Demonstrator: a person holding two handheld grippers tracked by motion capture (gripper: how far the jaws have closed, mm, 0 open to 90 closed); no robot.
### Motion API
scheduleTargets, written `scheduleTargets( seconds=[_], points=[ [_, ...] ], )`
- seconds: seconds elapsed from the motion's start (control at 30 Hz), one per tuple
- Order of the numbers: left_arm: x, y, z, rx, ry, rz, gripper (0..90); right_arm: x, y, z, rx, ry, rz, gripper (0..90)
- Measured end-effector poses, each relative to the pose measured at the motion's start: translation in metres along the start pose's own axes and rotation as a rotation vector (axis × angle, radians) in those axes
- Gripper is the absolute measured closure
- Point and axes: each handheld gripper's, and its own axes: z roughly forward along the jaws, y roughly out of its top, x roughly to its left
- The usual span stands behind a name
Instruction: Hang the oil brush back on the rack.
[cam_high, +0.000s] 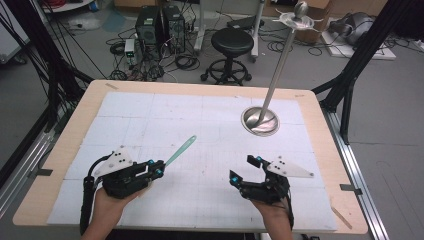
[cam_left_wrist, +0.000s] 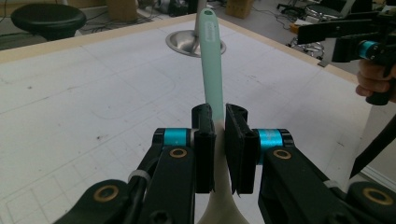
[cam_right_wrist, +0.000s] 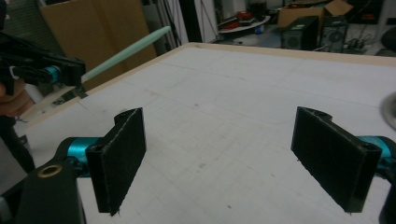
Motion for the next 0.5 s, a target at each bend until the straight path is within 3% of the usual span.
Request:
scheduleTargets(
  seconds=[0.23,0.37,0.5],
  points=[
    [-0.008,0.000,0.006,-0.004,-0.023,0.008,81.8,0.016,0.009,0.036,0.021,0.090,-0.008,17.2],
    [-0.012,-0.001,0.008,-0.006,-0.040,0.004,81.7,0.020,0.011,0.051,0.038,0.133,0.013,18.5],
    [-0.016,-0.002,0.012,-0.005,-0.061,0.009,81.7,0.022,0.012,0.057,0.029,0.161,0.024,20.4]
  ],
)
